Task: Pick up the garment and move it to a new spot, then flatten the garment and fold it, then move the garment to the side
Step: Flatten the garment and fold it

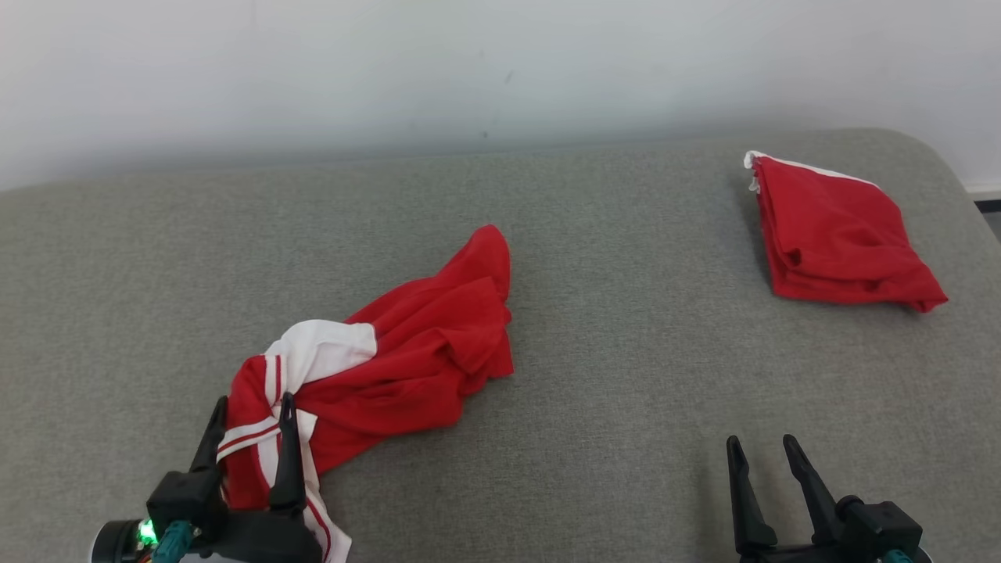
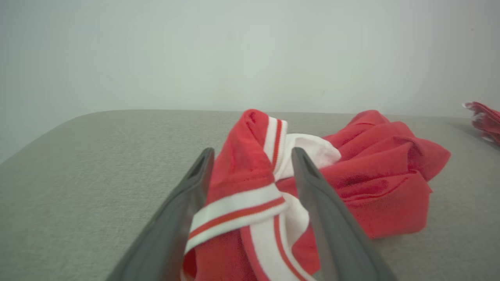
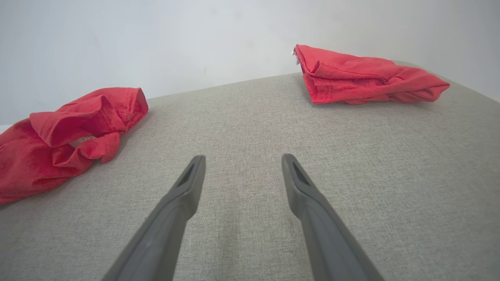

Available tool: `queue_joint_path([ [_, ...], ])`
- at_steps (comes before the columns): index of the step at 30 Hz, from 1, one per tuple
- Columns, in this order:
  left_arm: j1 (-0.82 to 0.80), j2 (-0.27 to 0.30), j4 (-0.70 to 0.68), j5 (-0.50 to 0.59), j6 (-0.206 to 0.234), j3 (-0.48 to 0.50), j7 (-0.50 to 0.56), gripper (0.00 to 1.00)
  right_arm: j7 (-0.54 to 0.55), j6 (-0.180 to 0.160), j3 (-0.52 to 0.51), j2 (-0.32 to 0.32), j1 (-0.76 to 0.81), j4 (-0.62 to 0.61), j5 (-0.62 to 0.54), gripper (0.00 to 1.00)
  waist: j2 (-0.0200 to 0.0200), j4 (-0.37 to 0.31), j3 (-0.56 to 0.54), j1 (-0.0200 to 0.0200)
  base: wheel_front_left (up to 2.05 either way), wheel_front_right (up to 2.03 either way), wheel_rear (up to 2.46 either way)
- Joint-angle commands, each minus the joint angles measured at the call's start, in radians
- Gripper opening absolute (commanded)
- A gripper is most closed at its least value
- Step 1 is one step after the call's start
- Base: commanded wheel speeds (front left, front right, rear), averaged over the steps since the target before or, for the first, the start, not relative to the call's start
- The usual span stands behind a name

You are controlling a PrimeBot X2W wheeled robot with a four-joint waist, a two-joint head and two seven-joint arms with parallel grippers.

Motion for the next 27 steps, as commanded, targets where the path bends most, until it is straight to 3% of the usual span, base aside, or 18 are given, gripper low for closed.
queue_joint_path([
  [1, -0.012, 0.016, 0.038, 0.012, 0.004, 0.0, 0.0, 1.0, -0.001, -0.002, -0.003, 0.0, -0.005, 0.004, 0.006, 1.0, 0.0, -0.019, 0.011, -0.0001, 0.0, 0.0, 0.0],
  [4, -0.044, 0.021, 0.103, -0.001, -0.002, 0.006, 0.003, 1.0, -0.001, -0.002, -0.006, 0.0, -0.007, 0.003, 0.01, 1.0, 0.0, -0.023, 0.014, -0.0001, 0.0, 0.0, 0.0],
  [5, -0.052, 0.021, 0.12, -0.012, -0.008, 0.008, 0.001, 0.73, -0.001, -0.002, -0.007, 0.0, -0.007, 0.002, 0.01, 1.0, 0.0, -0.023, 0.015, -0.0001, 0.0, 0.0, 0.0],
  [6, -0.062, 0.031, 0.132, -0.007, -0.011, 0.008, 0.001, 0.16, -0.001, -0.002, -0.008, 0.0, -0.007, 0.001, 0.011, 1.0, 0.0, -0.022, 0.017, -0.0001, 0.0, 0.0, 0.0],
  [7, -0.074, 0.037, 0.142, -0.007, -0.017, 0.006, 0.0, 0.0, -0.001, -0.002, -0.009, 0.0, -0.009, 0.0, 0.011, 1.0, 0.0, -0.02, 0.019, -0.0001, 0.0, 0.0, 0.0],
  [12, -0.141, 0.061, 0.15, -0.045, -0.043, 0.019, -0.001, 0.0, -0.001, -0.002, -0.01, 0.0, -0.018, -0.003, 0.017, 1.0, 0.0, -0.001, 0.023, -0.0001, 0.0, 0.0, 0.0],
  [22, -0.246, 0.178, 0.143, -0.119, -0.071, 0.074, 0.047, 0.0, -0.001, -0.002, -0.008, 0.0, -0.037, -0.004, 0.017, 1.0, 0.0, 0.004, 0.046, -0.0001, 0.0, 0.0, 0.0],
  [27, -0.285, 0.235, 0.224, -0.153, -0.081, 0.084, 0.061, 0.0, -0.001, -0.002, 0.003, 0.0, -0.052, 0.004, 0.013, 1.0, 0.0, -0.013, 0.069, -0.0001, 0.0, 0.0, 0.0],
])
